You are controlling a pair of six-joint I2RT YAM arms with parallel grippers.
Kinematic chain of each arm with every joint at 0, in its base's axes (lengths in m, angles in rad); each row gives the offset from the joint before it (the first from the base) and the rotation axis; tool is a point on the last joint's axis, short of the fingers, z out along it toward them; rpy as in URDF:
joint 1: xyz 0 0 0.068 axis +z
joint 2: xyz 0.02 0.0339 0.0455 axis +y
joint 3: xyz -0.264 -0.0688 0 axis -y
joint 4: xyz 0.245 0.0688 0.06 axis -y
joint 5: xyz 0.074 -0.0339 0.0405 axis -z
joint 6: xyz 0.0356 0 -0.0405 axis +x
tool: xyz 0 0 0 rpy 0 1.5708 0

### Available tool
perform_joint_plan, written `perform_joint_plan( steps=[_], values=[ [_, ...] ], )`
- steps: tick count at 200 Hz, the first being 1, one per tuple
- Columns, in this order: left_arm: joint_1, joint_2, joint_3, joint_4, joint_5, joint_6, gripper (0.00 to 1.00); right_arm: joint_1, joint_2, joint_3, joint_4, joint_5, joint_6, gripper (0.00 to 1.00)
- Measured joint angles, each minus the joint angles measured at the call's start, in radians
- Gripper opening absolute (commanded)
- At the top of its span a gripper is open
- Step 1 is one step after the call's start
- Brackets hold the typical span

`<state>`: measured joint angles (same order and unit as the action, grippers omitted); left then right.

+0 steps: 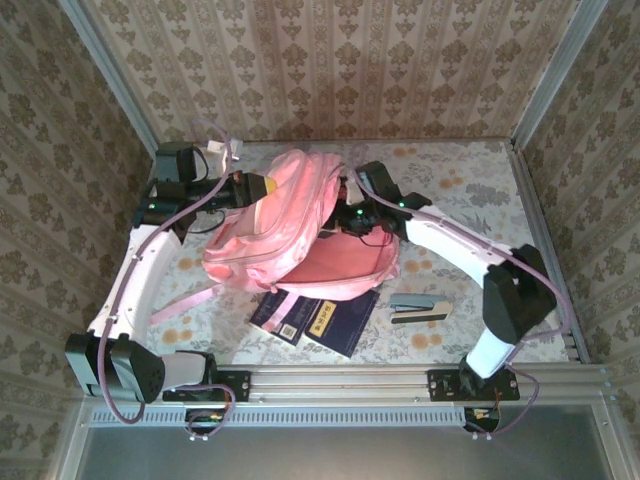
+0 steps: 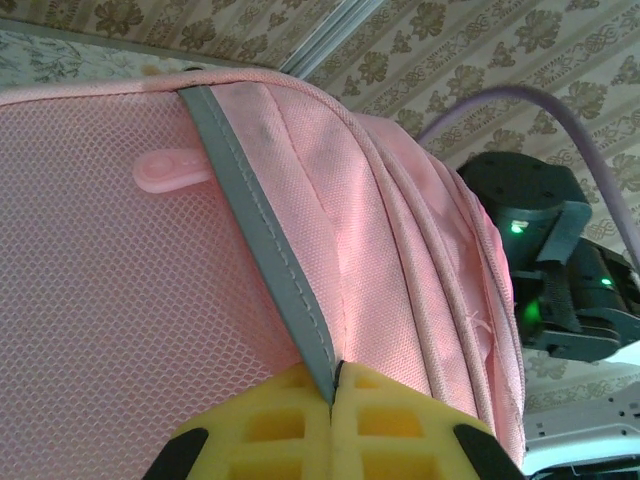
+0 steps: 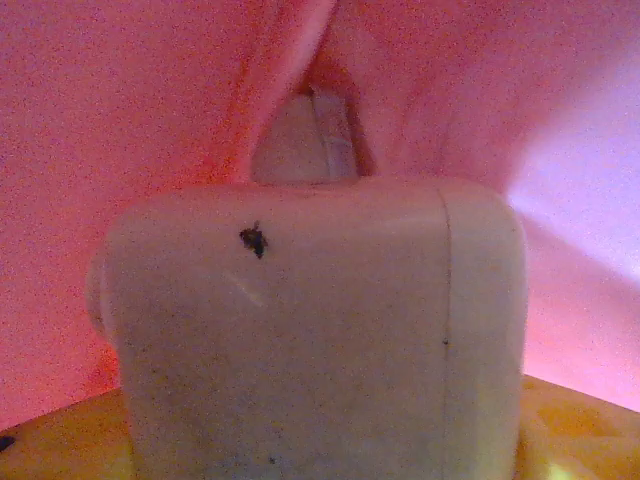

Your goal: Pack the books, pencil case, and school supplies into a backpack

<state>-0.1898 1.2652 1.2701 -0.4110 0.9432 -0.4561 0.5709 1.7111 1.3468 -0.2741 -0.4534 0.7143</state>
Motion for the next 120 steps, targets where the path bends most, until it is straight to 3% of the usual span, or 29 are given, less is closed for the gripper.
perform_joint_plan(
  steps=[35,43,53,58,80,120],
  values=[
    [-0.003,-0.010,0.000,0.014,-0.001,0.000,0.00,0.030,0.180,0.130,0.098,0.034,0.174,0.66],
    [-0.005,-0.011,0.000,0.016,-0.001,0.000,0.00,0.037,0.224,0.158,0.116,0.040,0.214,0.75],
    [-0.007,-0.011,0.000,0.017,-0.001,0.000,0.00,0.046,0.280,0.205,0.121,0.048,0.249,0.95],
    [-0.007,-0.011,0.000,0.017,-0.002,0.000,0.00,0.049,0.310,0.233,0.122,0.049,0.262,0.99],
    [-0.007,-0.011,0.000,0.012,-0.019,0.000,0.00,0.075,0.386,0.308,0.164,0.055,0.288,1.00],
    [-0.006,-0.013,0.000,-0.008,-0.031,0.007,0.00,0.107,0.370,0.260,0.293,0.053,0.311,1.00]
  ],
)
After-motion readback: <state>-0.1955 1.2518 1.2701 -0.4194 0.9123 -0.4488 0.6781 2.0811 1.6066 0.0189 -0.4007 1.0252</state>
